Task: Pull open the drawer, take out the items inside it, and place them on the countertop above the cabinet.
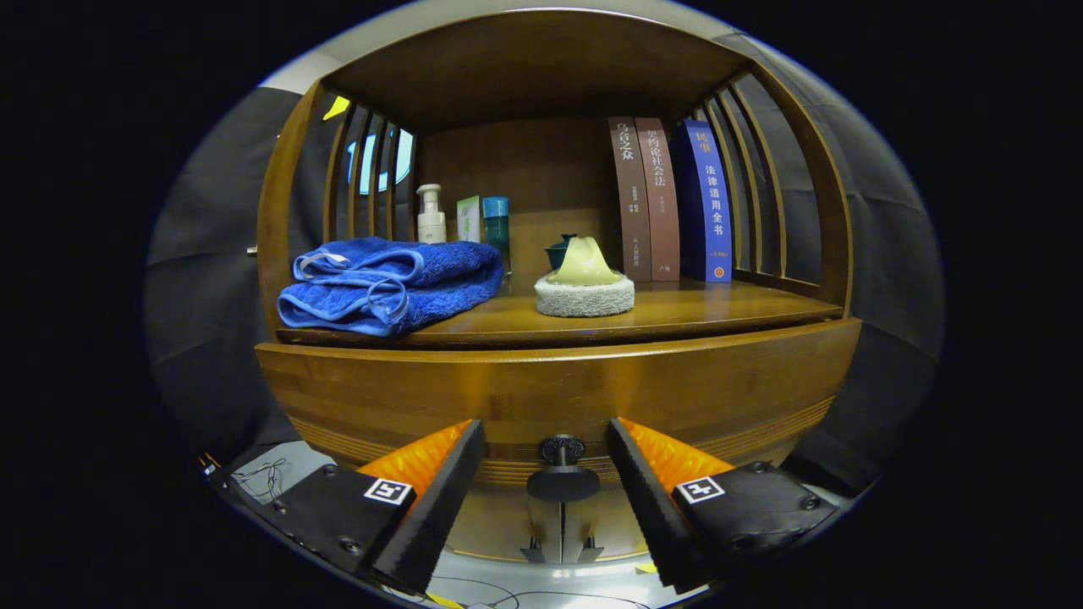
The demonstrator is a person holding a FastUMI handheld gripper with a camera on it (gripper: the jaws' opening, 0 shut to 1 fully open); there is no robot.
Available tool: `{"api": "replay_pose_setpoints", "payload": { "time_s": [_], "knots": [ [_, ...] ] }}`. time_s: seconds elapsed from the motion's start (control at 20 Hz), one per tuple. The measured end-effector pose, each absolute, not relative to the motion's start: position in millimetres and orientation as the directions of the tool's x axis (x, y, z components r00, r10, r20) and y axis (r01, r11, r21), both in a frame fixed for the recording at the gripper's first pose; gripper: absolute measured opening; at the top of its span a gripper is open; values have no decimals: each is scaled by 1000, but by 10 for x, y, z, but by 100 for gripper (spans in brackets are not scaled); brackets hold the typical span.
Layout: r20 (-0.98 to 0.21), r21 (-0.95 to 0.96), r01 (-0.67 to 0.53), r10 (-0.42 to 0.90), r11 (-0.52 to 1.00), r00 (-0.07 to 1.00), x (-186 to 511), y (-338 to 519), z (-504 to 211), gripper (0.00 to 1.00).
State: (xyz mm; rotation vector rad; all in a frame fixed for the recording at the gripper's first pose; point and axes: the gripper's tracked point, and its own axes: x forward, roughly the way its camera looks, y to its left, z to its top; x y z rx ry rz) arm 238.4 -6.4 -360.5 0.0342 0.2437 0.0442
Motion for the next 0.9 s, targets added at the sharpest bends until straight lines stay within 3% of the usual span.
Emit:
{"api": "replay_pose_setpoints", "payload": {
  "time_s": [0.25,0.6,0.9],
  "knots": [
    [-218,56,-26,37,998,975,2456,-69,-3612,97],
    [-292,59,-58,73,997,954,2351,-51,-3612,100],
    [-211,16,-39,41,999,977,1965,-146,-3031,100]
  ]
}}
